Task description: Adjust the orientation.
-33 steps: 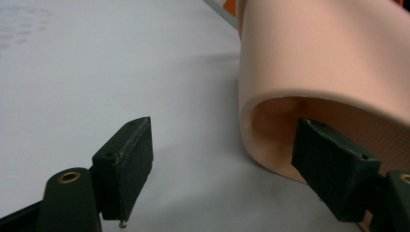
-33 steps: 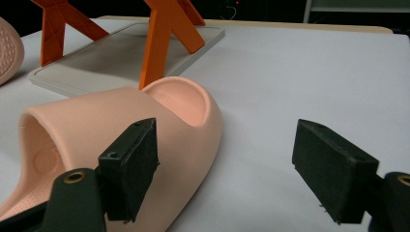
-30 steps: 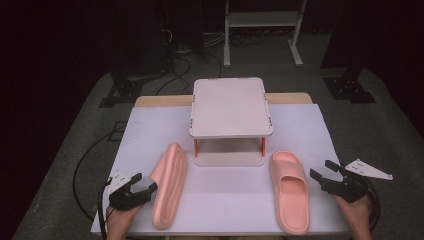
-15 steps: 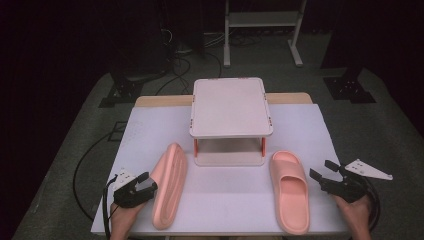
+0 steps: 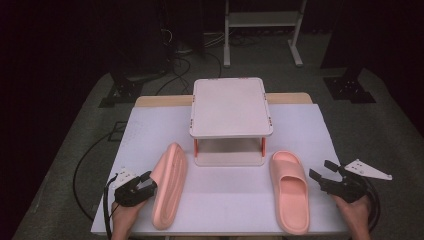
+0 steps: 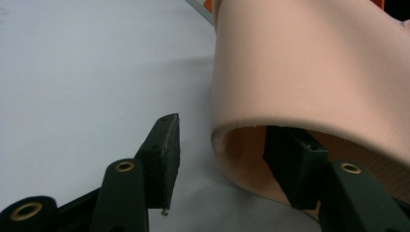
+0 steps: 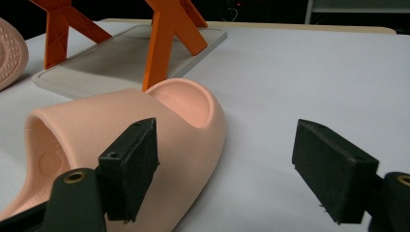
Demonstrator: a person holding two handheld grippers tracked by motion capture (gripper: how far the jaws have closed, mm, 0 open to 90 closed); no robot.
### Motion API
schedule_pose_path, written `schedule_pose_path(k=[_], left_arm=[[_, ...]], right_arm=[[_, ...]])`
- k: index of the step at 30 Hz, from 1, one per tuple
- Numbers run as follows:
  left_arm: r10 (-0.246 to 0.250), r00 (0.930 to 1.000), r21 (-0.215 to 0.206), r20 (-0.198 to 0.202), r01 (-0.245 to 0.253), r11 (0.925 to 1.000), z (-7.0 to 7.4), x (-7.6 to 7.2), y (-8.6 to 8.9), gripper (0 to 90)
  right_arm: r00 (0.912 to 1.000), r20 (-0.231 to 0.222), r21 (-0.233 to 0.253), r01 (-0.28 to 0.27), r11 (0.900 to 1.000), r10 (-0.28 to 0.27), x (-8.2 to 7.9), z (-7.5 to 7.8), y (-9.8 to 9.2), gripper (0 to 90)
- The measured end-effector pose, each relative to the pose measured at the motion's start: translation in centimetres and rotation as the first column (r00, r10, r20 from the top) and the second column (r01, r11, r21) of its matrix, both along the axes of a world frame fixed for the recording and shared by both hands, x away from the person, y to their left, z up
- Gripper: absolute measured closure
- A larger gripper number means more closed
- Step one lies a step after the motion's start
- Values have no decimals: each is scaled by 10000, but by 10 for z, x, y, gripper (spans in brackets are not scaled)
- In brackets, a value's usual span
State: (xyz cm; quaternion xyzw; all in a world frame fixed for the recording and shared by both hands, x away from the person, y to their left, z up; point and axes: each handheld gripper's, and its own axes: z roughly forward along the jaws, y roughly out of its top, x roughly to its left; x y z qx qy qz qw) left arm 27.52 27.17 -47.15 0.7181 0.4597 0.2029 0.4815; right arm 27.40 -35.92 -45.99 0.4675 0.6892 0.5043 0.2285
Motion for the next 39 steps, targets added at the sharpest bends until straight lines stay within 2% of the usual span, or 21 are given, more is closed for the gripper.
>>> schedule_pose_path(k=[12,39], left_arm=[[-291,9995,-332,139,296,9990,3,-1,-4,481],[-571,9953,-510,776,612,9968,11,-5,-18,473]], right_arm=[[10000,-5,29,-61,10000,61,0,0,1,240],[10000,28,32,-69,10000,69,0,1,2,240]])
